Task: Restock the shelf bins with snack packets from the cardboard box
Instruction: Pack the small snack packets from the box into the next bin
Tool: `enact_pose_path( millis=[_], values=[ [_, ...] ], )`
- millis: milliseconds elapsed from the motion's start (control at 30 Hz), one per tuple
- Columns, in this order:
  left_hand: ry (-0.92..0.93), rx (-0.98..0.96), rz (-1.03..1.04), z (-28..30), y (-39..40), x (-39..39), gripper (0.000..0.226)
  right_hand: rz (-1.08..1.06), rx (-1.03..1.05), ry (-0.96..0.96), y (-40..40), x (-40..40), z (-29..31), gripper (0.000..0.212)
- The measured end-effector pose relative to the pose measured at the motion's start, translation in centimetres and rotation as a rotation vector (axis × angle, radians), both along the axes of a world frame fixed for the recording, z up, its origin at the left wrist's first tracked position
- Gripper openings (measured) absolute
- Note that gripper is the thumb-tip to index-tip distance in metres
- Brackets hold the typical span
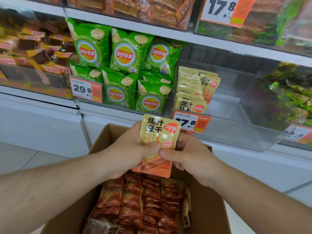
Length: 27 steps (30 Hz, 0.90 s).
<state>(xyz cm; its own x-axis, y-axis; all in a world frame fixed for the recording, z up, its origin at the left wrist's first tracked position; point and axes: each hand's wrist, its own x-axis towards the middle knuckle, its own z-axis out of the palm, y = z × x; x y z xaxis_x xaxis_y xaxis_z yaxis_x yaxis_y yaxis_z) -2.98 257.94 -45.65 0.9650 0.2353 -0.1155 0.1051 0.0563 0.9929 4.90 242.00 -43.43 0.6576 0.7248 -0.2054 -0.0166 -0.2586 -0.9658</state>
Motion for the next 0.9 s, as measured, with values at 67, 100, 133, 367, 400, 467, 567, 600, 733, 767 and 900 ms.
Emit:
enact_pose_path(
  millis=[67,100,133,367,400,467,567,600,733,767,900],
  values=[
    [-0.002,0.031,-0.004,0.5,-0.5,0.3,0.048,-0.001,-0.02,0.005,-0.4,0.7,0.4,0.016],
    [0.001,0.049,-0.005,0.7,-0.7,0.5,0.049,0.003,-0.028,-0.008,-0.6,0.9,0.6,0.015],
    [0.002,0.066,-0.008,0.8,-0.9,0.8,0.049,0.005,-0.038,-0.017,-0.8,1.2,0.7,0.014],
    [-0.055,0.164,-0.039,4.0,-3.0,4.0,0.047,-0.039,0.011,0.0,-3.3,4.0,2.3,0.007],
    [-0.065,0.192,-0.049,4.7,-3.4,4.8,0.046,-0.051,0.024,0.017,-3.8,4.5,2.8,0.007],
    [-0.084,0.278,-0.031,6.0,-4.1,6.5,0.042,-0.11,0.032,0.056,-4.9,5.6,3.9,0.009],
    [-0.185,0.468,0.136,7.8,-4.7,8.9,0.031,-0.246,0.012,0.043,-6.8,7.7,5.9,0.009],
    [-0.239,0.537,0.187,8.2,-4.8,9.7,0.029,-0.301,0.012,0.033,-7.5,8.6,6.5,0.006],
    [-0.291,1.113,0.248,8.4,-4.1,13.7,0.04,-0.488,0.001,-0.041,-9.5,13.4,8.5,0.012],
    [-0.232,1.229,0.217,8.3,-3.8,14.8,0.046,-0.524,-0.014,-0.082,-9.5,14.7,8.8,0.012],
    [-0.018,1.292,0.131,7.2,-3.6,16.9,0.066,-0.577,-0.15,-0.214,-8.0,19.7,8.5,0.01]
  ],
)
